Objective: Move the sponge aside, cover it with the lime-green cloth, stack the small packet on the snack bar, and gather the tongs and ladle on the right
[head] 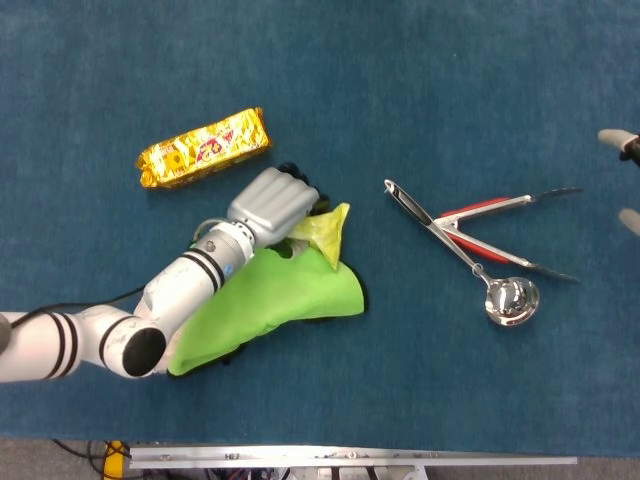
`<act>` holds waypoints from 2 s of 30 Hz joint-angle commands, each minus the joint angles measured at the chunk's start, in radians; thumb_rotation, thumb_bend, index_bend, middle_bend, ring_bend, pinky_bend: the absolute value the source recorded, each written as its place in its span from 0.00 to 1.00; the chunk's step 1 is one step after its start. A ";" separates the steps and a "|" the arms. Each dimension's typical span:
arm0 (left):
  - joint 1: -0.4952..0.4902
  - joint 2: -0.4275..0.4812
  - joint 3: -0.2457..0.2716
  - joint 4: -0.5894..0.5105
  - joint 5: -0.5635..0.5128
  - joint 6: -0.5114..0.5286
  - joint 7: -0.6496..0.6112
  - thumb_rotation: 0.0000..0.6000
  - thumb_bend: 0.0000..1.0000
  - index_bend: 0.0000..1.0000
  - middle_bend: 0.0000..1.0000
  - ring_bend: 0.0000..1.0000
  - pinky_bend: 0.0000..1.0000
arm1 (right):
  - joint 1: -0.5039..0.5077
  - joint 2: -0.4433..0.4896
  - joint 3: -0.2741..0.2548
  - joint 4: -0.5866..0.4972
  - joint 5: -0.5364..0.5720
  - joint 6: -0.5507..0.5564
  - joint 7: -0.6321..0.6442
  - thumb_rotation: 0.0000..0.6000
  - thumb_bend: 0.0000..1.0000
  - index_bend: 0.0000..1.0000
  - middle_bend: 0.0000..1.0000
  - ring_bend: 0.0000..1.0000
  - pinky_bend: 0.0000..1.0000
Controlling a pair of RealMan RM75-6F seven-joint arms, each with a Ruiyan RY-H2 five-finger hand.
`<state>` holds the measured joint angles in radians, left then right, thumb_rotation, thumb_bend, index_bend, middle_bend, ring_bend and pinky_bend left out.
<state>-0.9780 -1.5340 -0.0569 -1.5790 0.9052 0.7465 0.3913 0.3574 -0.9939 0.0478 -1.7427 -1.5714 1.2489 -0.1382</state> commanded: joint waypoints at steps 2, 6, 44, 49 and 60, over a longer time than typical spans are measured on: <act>0.008 0.038 -0.013 -0.025 0.005 0.017 -0.016 1.00 0.36 0.46 0.42 0.26 0.16 | 0.001 -0.002 0.000 -0.002 -0.002 -0.001 -0.001 1.00 0.15 0.23 0.42 0.37 0.58; 0.016 0.079 -0.025 -0.048 -0.005 0.027 -0.035 1.00 0.36 0.46 0.41 0.26 0.16 | 0.001 -0.004 0.002 -0.005 -0.003 0.000 0.000 1.00 0.15 0.23 0.42 0.37 0.58; 0.012 0.132 -0.082 0.106 -0.112 0.076 -0.043 1.00 0.36 0.46 0.39 0.24 0.16 | -0.016 -0.001 -0.007 -0.022 -0.021 0.013 -0.023 1.00 0.15 0.23 0.42 0.37 0.58; 0.017 0.116 -0.084 0.168 -0.154 0.079 -0.034 1.00 0.36 0.41 0.34 0.21 0.16 | -0.018 0.000 -0.008 -0.024 -0.021 0.011 -0.023 1.00 0.15 0.23 0.42 0.37 0.58; 0.030 0.123 -0.077 0.197 -0.200 0.064 -0.011 1.00 0.36 0.24 0.21 0.12 0.16 | -0.018 -0.003 -0.007 -0.025 -0.021 0.008 -0.026 1.00 0.15 0.23 0.42 0.37 0.58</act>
<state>-0.9506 -1.4146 -0.1336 -1.3781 0.7028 0.8081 0.3810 0.3397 -0.9965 0.0403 -1.7681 -1.5923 1.2569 -0.1643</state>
